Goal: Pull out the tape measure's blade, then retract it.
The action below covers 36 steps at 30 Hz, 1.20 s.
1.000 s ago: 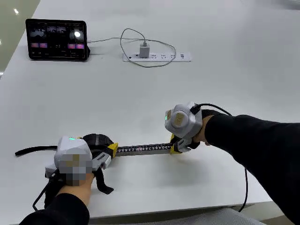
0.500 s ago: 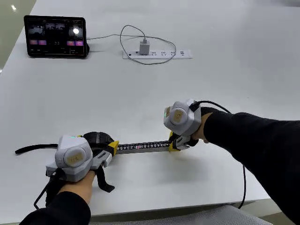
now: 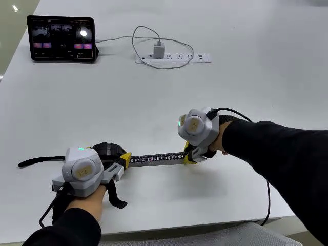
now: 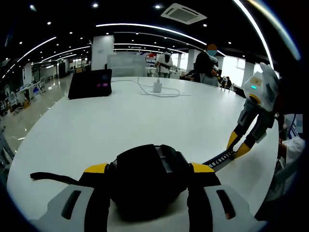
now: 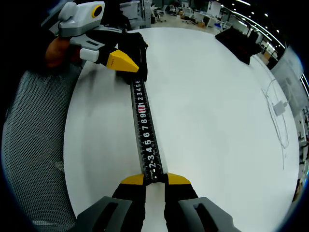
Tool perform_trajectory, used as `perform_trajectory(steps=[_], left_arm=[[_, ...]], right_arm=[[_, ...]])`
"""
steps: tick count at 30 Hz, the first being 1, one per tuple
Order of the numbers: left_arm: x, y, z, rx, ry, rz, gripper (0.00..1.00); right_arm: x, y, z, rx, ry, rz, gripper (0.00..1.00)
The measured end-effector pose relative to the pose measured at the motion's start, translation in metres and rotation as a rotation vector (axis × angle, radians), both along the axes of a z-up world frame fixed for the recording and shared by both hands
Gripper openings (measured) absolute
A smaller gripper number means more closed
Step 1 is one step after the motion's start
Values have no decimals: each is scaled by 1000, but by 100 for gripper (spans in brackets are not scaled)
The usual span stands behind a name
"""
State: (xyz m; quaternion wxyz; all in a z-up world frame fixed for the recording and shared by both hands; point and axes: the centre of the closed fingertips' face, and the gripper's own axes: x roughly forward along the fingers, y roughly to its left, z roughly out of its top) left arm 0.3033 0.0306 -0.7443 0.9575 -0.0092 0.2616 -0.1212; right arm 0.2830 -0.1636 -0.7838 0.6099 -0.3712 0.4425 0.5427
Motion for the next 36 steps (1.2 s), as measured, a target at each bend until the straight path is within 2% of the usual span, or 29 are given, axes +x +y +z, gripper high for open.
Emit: perform_trajectory(steps=[29, 36], left_arm=[[1, 0, 0, -4, 7, -15, 60], [1, 0, -1, -5, 13, -19, 59]], right_arm=[[1, 12, 0, 13, 23, -21, 10], [0, 14, 0, 15, 14, -17, 10]])
